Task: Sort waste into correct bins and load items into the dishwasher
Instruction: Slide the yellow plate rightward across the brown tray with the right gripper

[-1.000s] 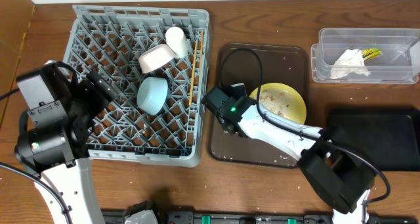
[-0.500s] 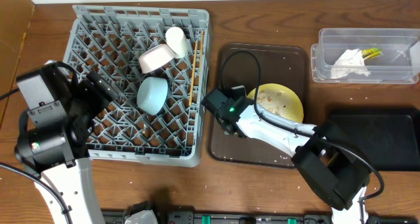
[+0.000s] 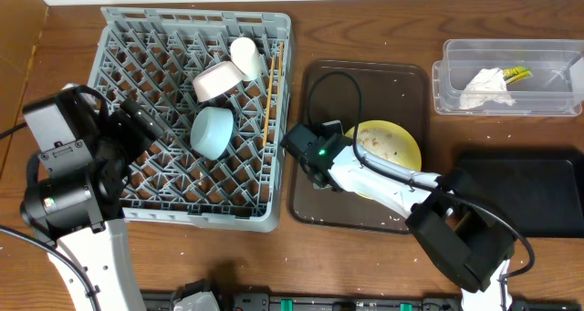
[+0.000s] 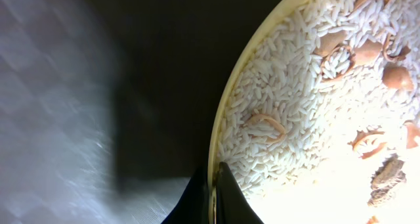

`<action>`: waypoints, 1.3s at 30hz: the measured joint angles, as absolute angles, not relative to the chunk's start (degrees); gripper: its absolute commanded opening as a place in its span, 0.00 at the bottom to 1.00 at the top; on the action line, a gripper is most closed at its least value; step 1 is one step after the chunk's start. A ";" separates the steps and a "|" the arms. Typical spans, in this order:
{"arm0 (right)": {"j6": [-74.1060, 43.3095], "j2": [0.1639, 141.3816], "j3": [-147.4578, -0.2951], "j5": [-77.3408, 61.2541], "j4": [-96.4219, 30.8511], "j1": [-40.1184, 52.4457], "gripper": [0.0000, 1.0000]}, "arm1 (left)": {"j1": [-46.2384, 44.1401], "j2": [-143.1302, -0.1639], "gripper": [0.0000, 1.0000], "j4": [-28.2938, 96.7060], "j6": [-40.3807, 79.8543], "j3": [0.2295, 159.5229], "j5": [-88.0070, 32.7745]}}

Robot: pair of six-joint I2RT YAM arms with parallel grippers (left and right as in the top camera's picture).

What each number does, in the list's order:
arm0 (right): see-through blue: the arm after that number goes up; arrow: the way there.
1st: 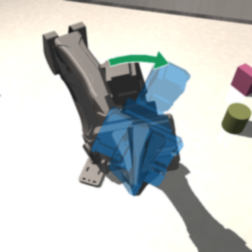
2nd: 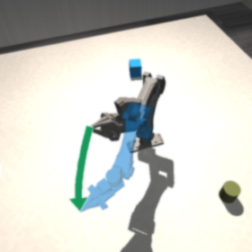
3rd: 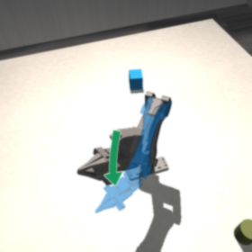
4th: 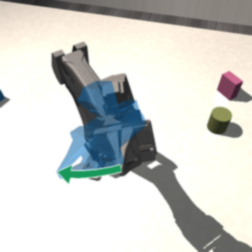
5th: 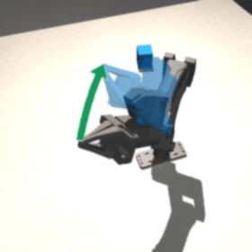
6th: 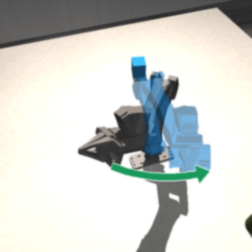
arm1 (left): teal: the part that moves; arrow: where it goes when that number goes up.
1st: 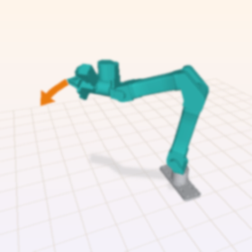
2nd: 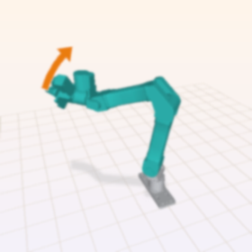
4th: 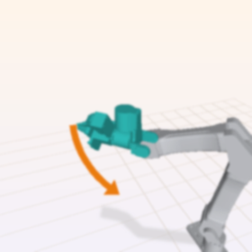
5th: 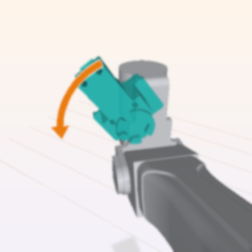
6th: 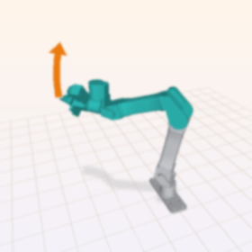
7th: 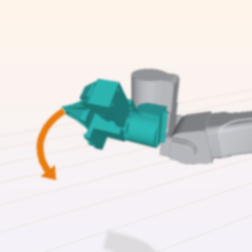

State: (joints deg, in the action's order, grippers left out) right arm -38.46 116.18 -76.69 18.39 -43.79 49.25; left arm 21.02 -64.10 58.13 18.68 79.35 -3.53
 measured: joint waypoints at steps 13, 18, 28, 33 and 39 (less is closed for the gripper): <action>-38.65 116.31 -82.52 18.65 -54.81 49.30 0.01 | 21.02 -64.07 0.95 58.13 18.68 79.35 -3.53; -38.81 116.36 -83.68 19.22 -56.29 49.30 0.01 | 21.02 -64.07 0.95 58.13 18.68 79.35 -3.53; -38.87 116.53 -84.58 20.05 -58.78 49.30 0.01 | 21.02 -64.10 0.95 58.15 18.68 79.35 -3.53; -40.05 116.68 -86.35 21.65 -62.83 49.30 0.01 | 21.02 -64.07 0.95 58.15 18.68 79.35 -3.53; -41.85 116.77 -91.96 23.62 -69.12 49.25 0.01 | 21.02 -64.07 0.95 58.15 18.68 79.35 -3.53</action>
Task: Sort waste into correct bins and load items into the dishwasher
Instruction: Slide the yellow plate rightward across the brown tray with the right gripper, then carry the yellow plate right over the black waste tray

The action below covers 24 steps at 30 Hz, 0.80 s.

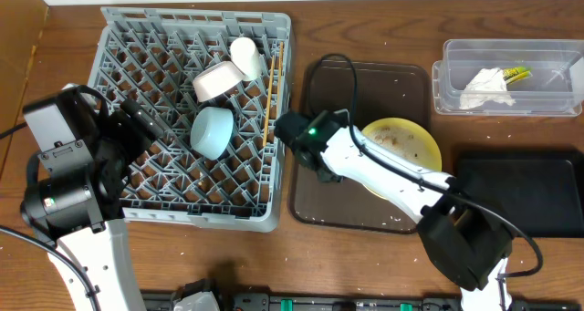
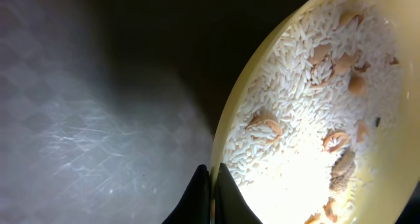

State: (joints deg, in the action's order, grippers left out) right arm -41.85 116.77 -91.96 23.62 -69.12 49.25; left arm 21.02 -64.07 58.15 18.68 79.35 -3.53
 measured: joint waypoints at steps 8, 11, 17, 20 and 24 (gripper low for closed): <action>-45.63 116.77 -95.37 25.34 -72.97 47.88 0.01 | 21.02 -64.07 0.95 58.15 18.68 79.35 -3.53; -49.04 116.77 -95.55 25.39 -75.24 45.74 0.01 | 21.02 -64.07 0.95 58.15 18.68 79.35 -3.53; -52.66 116.77 -95.55 25.54 -76.62 40.23 0.01 | 21.02 -64.10 0.95 58.13 18.68 79.35 -3.53; -53.49 116.73 -95.55 25.56 -77.01 37.50 0.01 | 21.02 -64.10 0.95 58.13 18.68 79.35 -3.53; -53.84 116.05 -95.55 25.28 -77.03 33.58 0.01 | 21.02 -64.07 0.95 58.13 18.68 79.35 -3.51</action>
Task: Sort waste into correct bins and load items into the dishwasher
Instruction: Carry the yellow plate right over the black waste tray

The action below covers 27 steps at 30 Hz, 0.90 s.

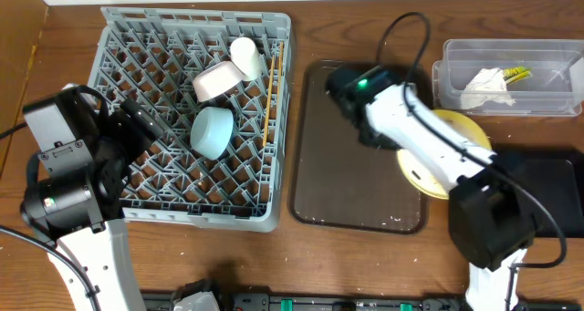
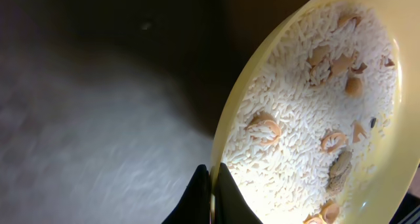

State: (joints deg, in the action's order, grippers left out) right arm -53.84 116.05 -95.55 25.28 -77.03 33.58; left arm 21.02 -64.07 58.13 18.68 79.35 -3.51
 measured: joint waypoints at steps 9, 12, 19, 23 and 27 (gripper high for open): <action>-54.06 113.16 -95.57 22.00 -77.12 20.86 0.01 | 21.02 -64.07 0.95 58.13 18.68 79.35 -3.53; -54.15 113.06 -95.57 19.88 -77.12 16.75 0.01 | 21.02 -64.07 0.95 58.15 18.68 79.35 -3.53; -54.46 113.06 -95.57 12.19 -76.55 7.40 0.01 | 21.02 -64.07 0.95 58.13 18.68 79.35 -3.53; -54.43 113.06 -95.57 7.46 -75.77 1.52 0.01 | 21.02 -64.07 0.95 58.13 18.68 79.35 -3.53; -53.15 113.06 -95.57 2.57 -75.02 -3.79 0.01 | 21.02 -64.07 0.95 58.15 18.68 79.35 -3.53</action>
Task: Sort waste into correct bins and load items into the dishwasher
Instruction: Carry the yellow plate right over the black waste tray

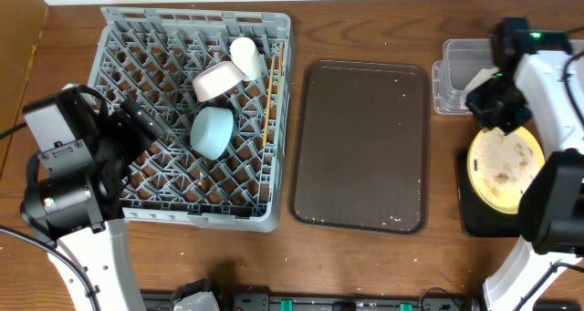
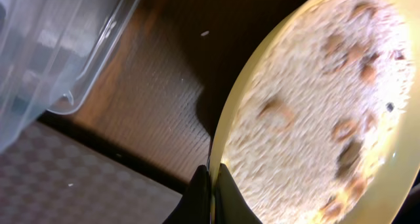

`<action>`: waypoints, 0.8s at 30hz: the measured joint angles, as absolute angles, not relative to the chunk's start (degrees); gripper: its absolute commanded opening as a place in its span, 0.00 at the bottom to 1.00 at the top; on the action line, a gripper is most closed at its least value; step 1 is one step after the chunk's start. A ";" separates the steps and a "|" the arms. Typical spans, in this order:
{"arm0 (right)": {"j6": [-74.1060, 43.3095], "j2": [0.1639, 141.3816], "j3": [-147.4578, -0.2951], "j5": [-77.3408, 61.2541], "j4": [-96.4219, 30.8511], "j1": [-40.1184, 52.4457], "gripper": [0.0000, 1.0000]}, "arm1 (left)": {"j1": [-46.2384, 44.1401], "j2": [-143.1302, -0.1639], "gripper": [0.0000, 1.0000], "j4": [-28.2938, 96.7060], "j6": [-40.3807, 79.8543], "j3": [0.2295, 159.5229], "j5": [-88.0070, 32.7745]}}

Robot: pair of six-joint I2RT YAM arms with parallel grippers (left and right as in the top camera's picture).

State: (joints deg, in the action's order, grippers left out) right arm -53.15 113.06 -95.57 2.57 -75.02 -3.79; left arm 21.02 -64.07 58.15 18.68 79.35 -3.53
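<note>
A yellow plate (image 1: 504, 170) covered with rice and food scraps hangs over the black bin (image 1: 474, 215) at the right edge. My right gripper (image 2: 211, 184) is shut on the plate's rim (image 2: 226, 138), one finger on each side. In the overhead view the right gripper (image 1: 488, 110) sits at the plate's far edge. The grey dish rack (image 1: 119, 37) at the left holds a white bowl (image 1: 217, 80), a light blue bowl (image 1: 212, 131), a white cup (image 1: 245, 56) and chopsticks (image 1: 268, 97). My left gripper (image 1: 151, 124) rests over the rack's left side; its fingers are hard to make out.
A brown tray (image 1: 360, 147) lies bare in the middle of the table. A clear plastic bin (image 1: 456, 51) at the back right holds a crumpled white napkin (image 1: 484, 88) and a green-yellow wrapper. The clear bin's corner (image 2: 59, 53) shows beside the plate in the right wrist view.
My right gripper has carried the plate from the tray's right edge to above the black bin at the far right. The brown tray now lies bare. The left arm is unmoved.
The plate first lay on the brown tray with my right gripper shut on its left rim. It was then lifted and tilted over the tray, then held at the tray's right edge, and now hangs over the black bin. The rack's contents and left arm stayed put.
</note>
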 measured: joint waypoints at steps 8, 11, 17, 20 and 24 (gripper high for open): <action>-46.96 112.86 -95.57 -8.56 -74.74 -11.05 0.01 | 21.02 -64.07 0.95 58.13 18.68 79.35 -3.53; -44.25 112.71 -95.57 -12.49 -74.96 -13.47 0.01 | 21.02 -64.07 0.95 58.15 18.68 79.35 -3.53; -39.03 112.53 -95.57 -20.36 -75.75 -18.48 0.01 | 21.02 -64.07 0.95 58.15 18.68 79.35 -3.53; -35.99 112.53 -95.57 -24.82 -77.03 -21.02 0.01 | 21.02 -64.07 0.95 58.13 18.68 79.35 -3.53; -32.32 112.53 -95.59 -29.15 -79.09 -24.03 0.01 | 21.02 -64.07 0.95 58.15 18.68 79.35 -3.53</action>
State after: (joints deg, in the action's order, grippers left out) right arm -32.32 112.53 -95.59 -29.15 -79.09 -24.03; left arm 21.02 -64.07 58.15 18.68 79.35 -3.53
